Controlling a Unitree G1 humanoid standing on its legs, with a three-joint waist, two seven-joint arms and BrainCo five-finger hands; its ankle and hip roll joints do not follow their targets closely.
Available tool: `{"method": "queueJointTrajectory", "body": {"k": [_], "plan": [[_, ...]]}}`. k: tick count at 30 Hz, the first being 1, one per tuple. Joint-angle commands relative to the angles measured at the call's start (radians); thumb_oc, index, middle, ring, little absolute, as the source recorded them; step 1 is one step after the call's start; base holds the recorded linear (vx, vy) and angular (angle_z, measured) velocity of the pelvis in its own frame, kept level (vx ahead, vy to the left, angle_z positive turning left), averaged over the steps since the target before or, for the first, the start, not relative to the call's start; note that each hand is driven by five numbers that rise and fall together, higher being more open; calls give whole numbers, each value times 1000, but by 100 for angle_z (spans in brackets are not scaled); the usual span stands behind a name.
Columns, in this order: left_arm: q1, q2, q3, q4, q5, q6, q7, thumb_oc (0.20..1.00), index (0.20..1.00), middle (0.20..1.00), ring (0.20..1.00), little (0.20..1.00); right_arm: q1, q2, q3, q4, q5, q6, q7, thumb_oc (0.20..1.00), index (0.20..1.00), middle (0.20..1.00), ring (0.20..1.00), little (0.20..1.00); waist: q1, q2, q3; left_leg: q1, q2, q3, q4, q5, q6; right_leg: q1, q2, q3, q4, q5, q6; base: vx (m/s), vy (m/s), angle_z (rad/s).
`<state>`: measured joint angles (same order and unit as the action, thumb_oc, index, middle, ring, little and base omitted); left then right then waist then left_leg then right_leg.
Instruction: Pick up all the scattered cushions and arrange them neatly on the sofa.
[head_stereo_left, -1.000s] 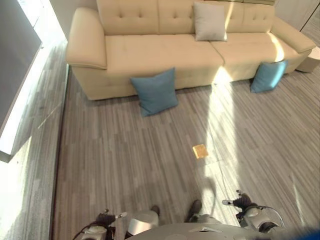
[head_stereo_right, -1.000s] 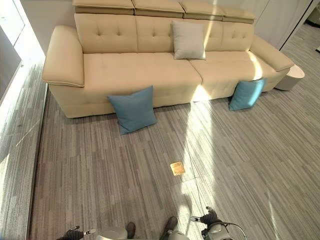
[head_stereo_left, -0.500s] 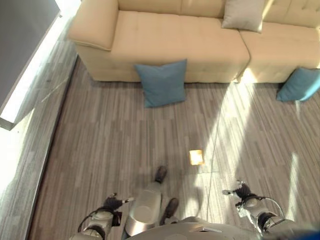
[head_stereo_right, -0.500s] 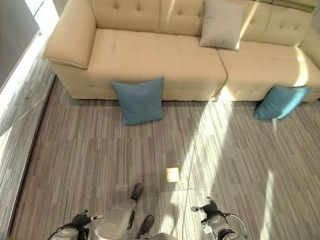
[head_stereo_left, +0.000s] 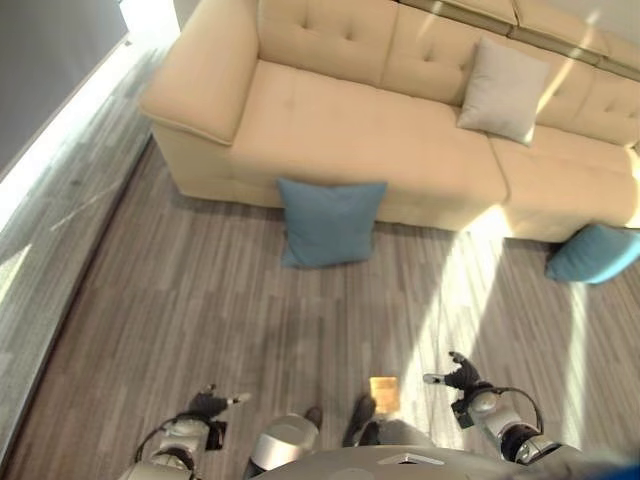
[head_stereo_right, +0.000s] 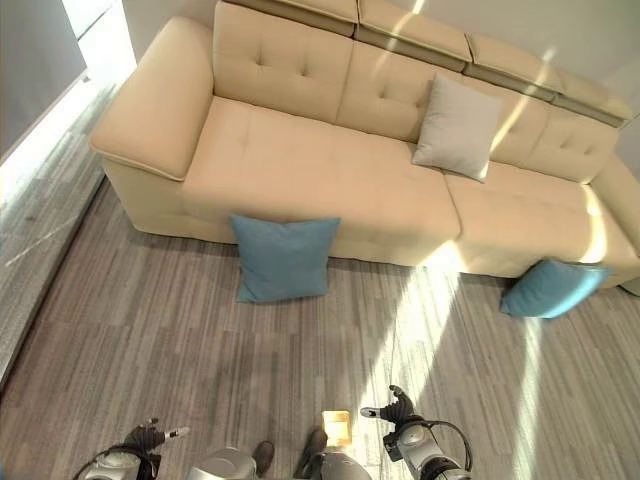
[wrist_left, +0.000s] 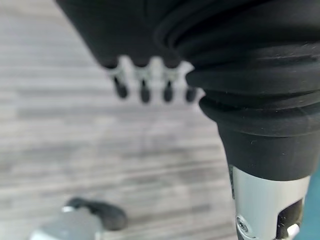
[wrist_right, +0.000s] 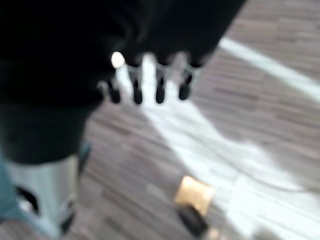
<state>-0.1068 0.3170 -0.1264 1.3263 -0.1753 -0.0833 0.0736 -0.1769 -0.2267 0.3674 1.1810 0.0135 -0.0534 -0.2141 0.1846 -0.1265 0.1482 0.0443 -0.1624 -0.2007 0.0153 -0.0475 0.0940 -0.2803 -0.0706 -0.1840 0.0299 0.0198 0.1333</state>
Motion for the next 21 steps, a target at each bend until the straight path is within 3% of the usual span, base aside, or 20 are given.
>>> {"method": "queueJointTrajectory", "body": {"k": [1,2,4,6,7,10,11,13,16,18,21], "plan": [[-3,33,-12,-3,30,-23,18,1000,1000,1000,1000,1000,-13,-37,8,18,-33,-8,-22,1000,1000,1000,1000,1000,30,-49,20,-11,105,-107,52,-88,-72,107,-20,-9,5,66,11,286,-90,72],[-2,33,-12,-3,30,-23,18,1000,1000,1000,1000,1000,-13,-37,9,18,-33,-8,-22,1000,1000,1000,1000,1000,27,-49,18,-11,106,-109,50,-87,-73,107,-20,-11,5,65,11,290,-113,56],[-4,26,-19,-1,33,-24,21,1000,1000,1000,1000,1000,3,-43,4,23,-26,-9,-26,1000,1000,1000,1000,1000,19,-44,2,10,162,-154,33,-77,-118,127,-2,-51,-2,45,-5,358,-219,58],[-9,25,-26,-6,31,-25,22,1000,1000,1000,1000,1000,7,-45,5,24,-20,-15,-30,1000,1000,1000,1000,1000,13,-52,3,-29,183,-170,87,-45,-143,145,5,-72,-19,34,-16,271,-231,101],[-25,22,-36,-11,25,-26,25,1000,1000,1000,1000,1000,-1,-51,6,16,-14,-19,-39,1000,1000,1000,1000,1000,18,-55,23,-88,197,-149,159,-6,-162,160,8,-82,-28,27,-24,109,-145,110],[-44,16,-46,-33,11,-29,28,1000,1000,1000,1000,1000,-21,-59,5,14,2,-21,-47,1000,1000,1000,1000,1000,20,-76,64,-219,203,-50,295,19,-136,195,-4,-101,-53,18,-41,48,-113,15],[-43,13,-49,-36,7,-29,27,1000,1000,1000,1000,1000,-23,-62,6,15,5,-21,-46,1000,1000,1000,1000,1000,29,-72,70,-238,192,-29,320,-15,-124,208,4,-94,-59,14,-44,91,-77,6],[-38,8,-50,-36,11,-30,21,1000,1000,1000,1000,1000,-27,-63,6,14,8,-24,-42,1000,1000,1000,1000,1000,22,-75,63,-259,121,-23,278,-55,-110,216,5,-82,-71,9,-38,146,2,-5],[-32,3,-53,-36,25,-24,6,1000,1000,1000,1000,1000,-19,-67,5,20,5,-22,-36,1000,1000,1000,1000,1000,25,-47,42,-272,45,10,160,-24,-99,227,35,-67,-78,-4,-38,158,97,-5],[-19,8,-41,-29,32,-17,5,1000,1000,1000,1000,1000,-24,-71,-2,29,-7,-19,-28,1000,1000,1000,1000,1000,29,-31,24,-246,29,-7,97,5,-82,227,54,-36,-50,-22,-40,147,145,-18],[-4,6,-36,-29,27,-19,1,1000,1000,1000,1000,1000,-29,-68,5,19,-22,-17,-19,1000,1000,1000,1000,1000,23,-21,17,-207,32,-14,86,3,-72,218,50,-28,19,-32,-39,88,154,-50]]}}
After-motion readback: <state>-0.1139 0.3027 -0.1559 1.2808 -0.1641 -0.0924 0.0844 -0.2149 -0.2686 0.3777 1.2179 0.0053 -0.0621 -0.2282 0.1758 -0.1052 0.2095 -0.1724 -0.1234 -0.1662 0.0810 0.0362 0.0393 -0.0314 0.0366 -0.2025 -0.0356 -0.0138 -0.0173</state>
